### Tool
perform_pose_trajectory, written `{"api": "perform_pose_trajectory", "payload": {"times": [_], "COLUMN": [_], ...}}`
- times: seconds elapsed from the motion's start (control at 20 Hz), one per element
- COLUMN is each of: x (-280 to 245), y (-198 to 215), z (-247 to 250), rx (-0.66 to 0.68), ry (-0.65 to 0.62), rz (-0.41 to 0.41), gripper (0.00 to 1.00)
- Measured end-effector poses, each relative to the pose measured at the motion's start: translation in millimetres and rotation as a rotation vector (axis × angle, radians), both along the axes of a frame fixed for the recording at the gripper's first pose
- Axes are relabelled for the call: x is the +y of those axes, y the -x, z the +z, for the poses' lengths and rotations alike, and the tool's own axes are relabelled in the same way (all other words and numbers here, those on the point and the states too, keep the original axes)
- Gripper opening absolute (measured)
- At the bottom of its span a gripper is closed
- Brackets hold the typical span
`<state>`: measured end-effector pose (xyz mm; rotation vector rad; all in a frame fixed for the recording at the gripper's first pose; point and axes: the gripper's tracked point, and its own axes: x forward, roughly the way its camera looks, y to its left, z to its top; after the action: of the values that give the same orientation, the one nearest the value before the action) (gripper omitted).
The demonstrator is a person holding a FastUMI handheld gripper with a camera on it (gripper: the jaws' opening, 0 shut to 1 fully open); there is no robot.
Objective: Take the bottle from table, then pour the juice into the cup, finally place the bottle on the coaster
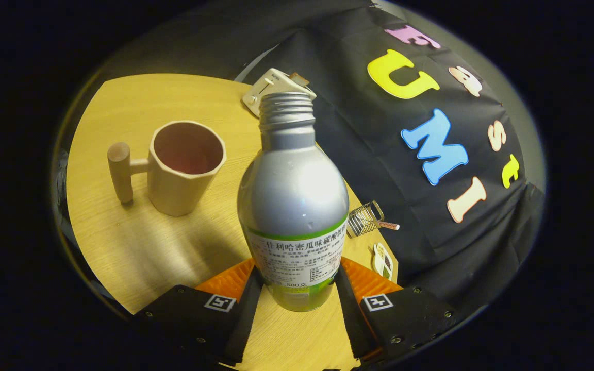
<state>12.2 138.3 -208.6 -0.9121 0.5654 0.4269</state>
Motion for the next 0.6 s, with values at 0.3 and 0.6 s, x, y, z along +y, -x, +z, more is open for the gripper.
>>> {"api": "perform_pose_trajectory", "payload": {"times": [0.3,0.6], "x": [4,0], "y": [0,-2], "z": [-11,-12], "rx": [0.03,0.029], "ry": [0.124,0.259], "rz": [0.041,0.097], "gripper": [0.75,0.75]}}
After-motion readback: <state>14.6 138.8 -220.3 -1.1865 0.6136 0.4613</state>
